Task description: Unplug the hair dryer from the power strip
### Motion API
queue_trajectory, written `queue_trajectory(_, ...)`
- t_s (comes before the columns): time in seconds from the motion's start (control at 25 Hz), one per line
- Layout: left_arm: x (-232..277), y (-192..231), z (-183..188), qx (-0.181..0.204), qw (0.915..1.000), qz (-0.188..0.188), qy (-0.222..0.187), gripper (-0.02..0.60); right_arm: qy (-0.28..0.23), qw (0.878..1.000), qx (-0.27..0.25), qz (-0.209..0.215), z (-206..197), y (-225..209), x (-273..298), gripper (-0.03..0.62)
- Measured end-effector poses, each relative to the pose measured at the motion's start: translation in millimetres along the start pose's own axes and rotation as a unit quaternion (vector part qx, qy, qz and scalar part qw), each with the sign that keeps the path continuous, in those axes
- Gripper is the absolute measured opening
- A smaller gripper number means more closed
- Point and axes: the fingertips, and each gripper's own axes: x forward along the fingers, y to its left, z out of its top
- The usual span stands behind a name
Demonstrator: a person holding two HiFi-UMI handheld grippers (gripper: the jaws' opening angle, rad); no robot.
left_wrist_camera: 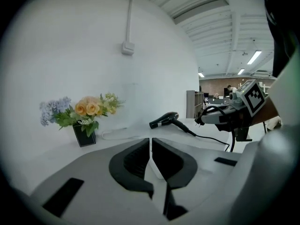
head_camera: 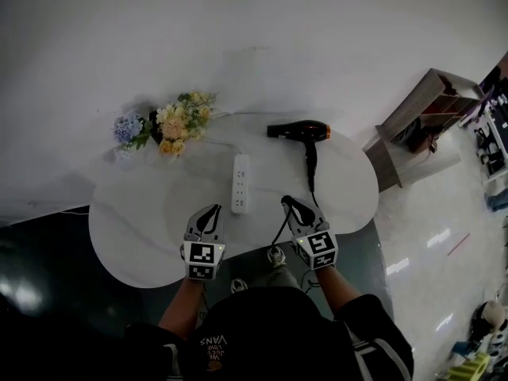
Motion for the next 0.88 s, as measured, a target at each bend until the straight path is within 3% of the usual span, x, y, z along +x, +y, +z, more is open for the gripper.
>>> queue_trajectory(0.48,-68.3,4.2,31.5,-0.010,0.9973,-0.007,-0.072,0.018,-0.029,0.998,0.033,-0.039,11.9,23.2,-42.9,0.072)
queue_trajectory(0.88,-108.8,5.9,32.7,-0.018,0.9961,0.004,-0.087,0.018,-0.054,0.996,0.055,-0.049,23.8,45.3,-77.9,0.072)
